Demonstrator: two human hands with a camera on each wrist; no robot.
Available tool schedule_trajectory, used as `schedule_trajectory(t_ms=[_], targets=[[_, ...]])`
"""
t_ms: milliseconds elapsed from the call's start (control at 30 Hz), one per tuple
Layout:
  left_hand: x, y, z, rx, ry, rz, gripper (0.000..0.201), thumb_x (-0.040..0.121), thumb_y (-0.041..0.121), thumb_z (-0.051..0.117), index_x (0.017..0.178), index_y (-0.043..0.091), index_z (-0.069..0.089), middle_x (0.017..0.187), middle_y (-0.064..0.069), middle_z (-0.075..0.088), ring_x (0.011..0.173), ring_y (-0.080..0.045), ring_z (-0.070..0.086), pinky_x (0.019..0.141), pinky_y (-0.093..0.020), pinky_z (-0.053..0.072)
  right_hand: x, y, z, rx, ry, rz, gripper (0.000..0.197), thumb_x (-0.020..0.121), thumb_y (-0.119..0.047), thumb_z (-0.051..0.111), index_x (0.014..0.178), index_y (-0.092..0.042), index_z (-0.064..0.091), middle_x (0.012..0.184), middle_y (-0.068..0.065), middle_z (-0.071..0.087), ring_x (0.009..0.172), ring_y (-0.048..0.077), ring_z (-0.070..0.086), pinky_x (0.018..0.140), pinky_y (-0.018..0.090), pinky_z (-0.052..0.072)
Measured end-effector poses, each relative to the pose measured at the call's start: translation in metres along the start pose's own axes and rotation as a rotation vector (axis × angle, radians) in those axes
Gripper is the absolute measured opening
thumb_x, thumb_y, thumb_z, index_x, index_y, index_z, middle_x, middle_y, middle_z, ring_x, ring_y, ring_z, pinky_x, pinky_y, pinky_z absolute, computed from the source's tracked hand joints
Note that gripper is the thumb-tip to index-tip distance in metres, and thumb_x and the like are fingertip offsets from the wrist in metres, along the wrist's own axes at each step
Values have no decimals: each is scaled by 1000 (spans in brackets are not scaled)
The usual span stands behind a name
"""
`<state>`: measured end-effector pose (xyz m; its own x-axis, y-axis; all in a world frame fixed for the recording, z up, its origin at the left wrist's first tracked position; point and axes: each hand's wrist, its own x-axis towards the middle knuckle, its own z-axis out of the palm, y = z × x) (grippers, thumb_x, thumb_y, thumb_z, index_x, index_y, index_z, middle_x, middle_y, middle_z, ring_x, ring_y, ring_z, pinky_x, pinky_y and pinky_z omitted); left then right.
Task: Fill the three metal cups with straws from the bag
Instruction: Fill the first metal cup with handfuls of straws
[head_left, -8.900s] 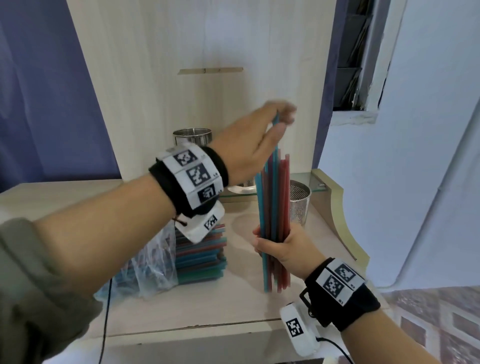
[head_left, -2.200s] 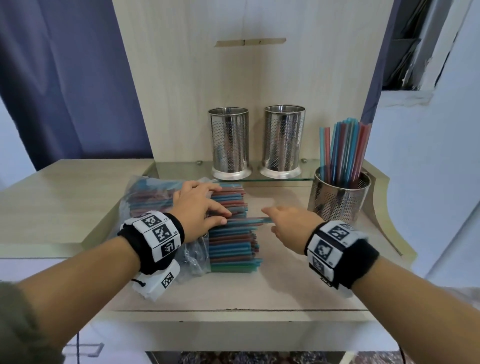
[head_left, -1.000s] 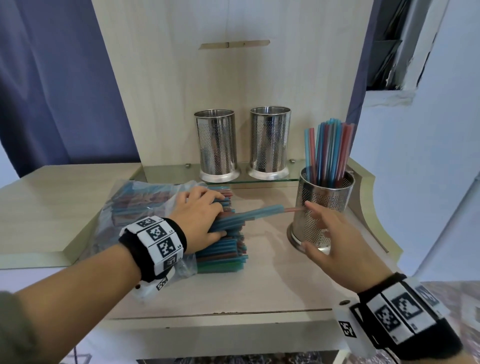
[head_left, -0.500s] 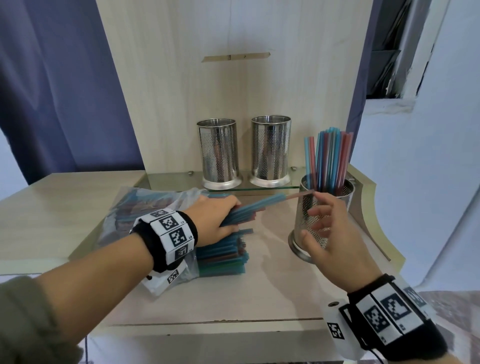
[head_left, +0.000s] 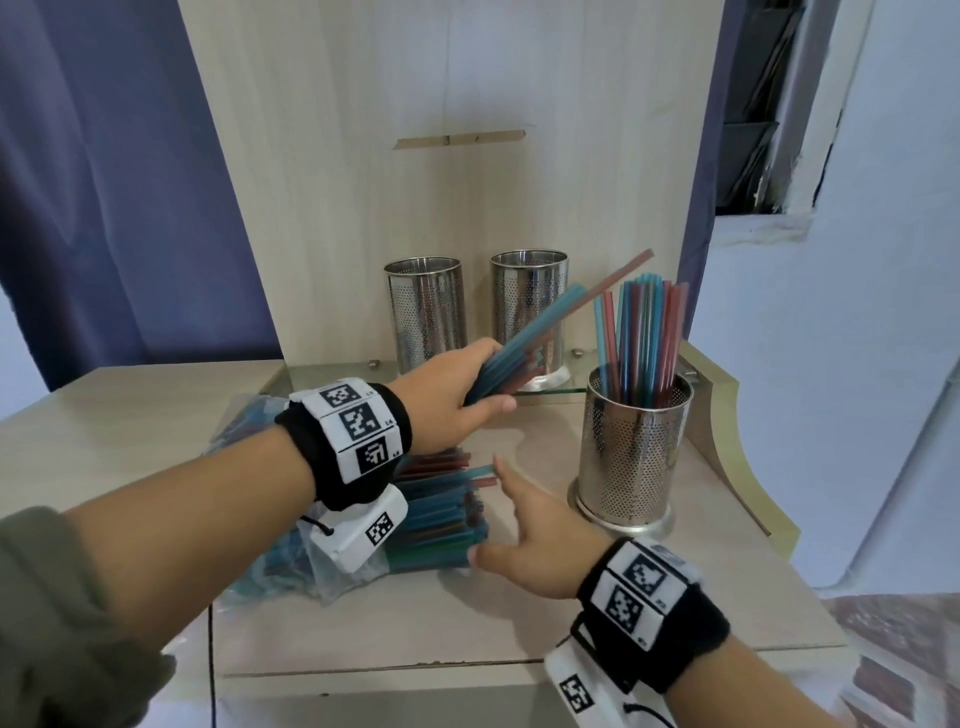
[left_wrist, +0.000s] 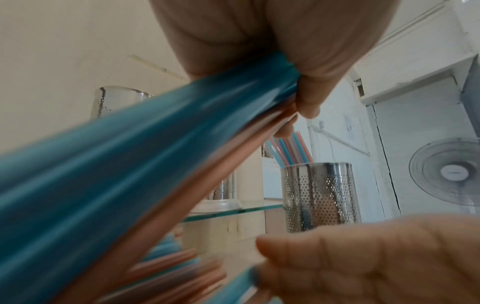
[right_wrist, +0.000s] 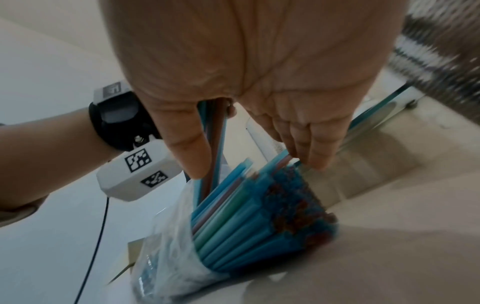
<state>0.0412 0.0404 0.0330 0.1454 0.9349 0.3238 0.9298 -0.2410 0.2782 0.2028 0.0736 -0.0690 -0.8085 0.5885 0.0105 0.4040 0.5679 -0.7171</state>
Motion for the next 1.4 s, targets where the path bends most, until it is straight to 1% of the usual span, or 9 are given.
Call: schedule_trajectory(t_ms=[167, 267, 433, 633, 867, 1067, 1167, 1300, 1400], targets=[[-6, 4, -10, -113, 63, 22, 32, 94, 34, 55, 119, 19, 43, 87, 6, 57, 74, -12, 59, 64, -29, 49, 15, -4, 16, 103, -84, -62, 98, 79, -40, 69, 155, -22, 10, 149, -5, 41, 133, 7, 42, 109, 20, 35], [-9, 8, -18, -170, 147, 48, 36, 94, 34, 56, 124, 17, 45, 92, 11, 57, 82, -3, 58, 72, -25, 48, 14, 0, 8, 169, -50, -71, 73, 86, -27, 69, 141, -44, 25, 137, -26, 41, 124, -7, 42, 91, -1, 30], [-8, 25, -38, -242, 340, 112, 39, 92, 37, 54, 124, 18, 42, 91, 11, 57, 83, -7, 62, 75, -23, 51, 10, -1, -5, 140, -7, -13, 94, 86, -33, 70, 155, -29, 8, 159, -7, 22, 144, 12, 26, 116, 32, 28], [1, 49, -56, -389, 583, 250, 39, 93, 24, 55, 126, 24, 34, 92, 12, 56, 78, -7, 64, 76, -28, 54, -13, -36, -59, 203, 374, -313, 86, 81, -37, 70, 151, -36, 20, 149, -13, 38, 133, -1, 39, 109, 28, 37], [19, 89, -28, -636, 592, 225, 41, 95, 18, 56, 129, 24, 34, 108, 14, 54, 97, 11, 57, 81, -6, 44, -28, -71, -92, 77, 464, -411, 57, 75, -23, 80, 124, -22, 52, 109, -14, 65, 100, -5, 61, 86, 15, 51], [20, 103, 3, -906, 344, 43, 32, 92, 15, 59, 121, 21, 49, 105, 11, 65, 95, 6, 63, 87, -15, 49, -27, -44, -83, 257, 548, -360, 25, 83, 1, 66, 107, -8, 61, 92, -10, 68, 83, -8, 64, 74, 11, 49], [18, 91, -9, -803, 233, 27, 46, 85, 27, 71, 122, 31, 44, 111, 10, 63, 106, -2, 62, 97, -32, 51, -30, -28, -79, 241, 477, -262, 3, 88, -5, 63, 88, -7, 60, 75, 6, 66, 65, 4, 60, 63, 19, 50], [19, 88, -66, -414, 616, 116, 96, 78, 51, 70, 149, 31, 9, 140, 3, 40, 128, -11, 42, 100, -34, 44, -28, -12, -77, 189, 425, -200, 9, 92, -20, 63, 88, -13, 60, 74, 0, 64, 64, 2, 58, 62, 14, 47], [27, 90, -98, -88, 661, 281, 81, 89, 51, 57, 149, 14, 18, 146, -5, 34, 131, -13, 39, 104, -36, 42, -23, -7, -71, 178, 401, -184, 8, 91, -22, 65, 91, -16, 59, 76, -3, 63, 68, 3, 60, 65, 13, 47]])
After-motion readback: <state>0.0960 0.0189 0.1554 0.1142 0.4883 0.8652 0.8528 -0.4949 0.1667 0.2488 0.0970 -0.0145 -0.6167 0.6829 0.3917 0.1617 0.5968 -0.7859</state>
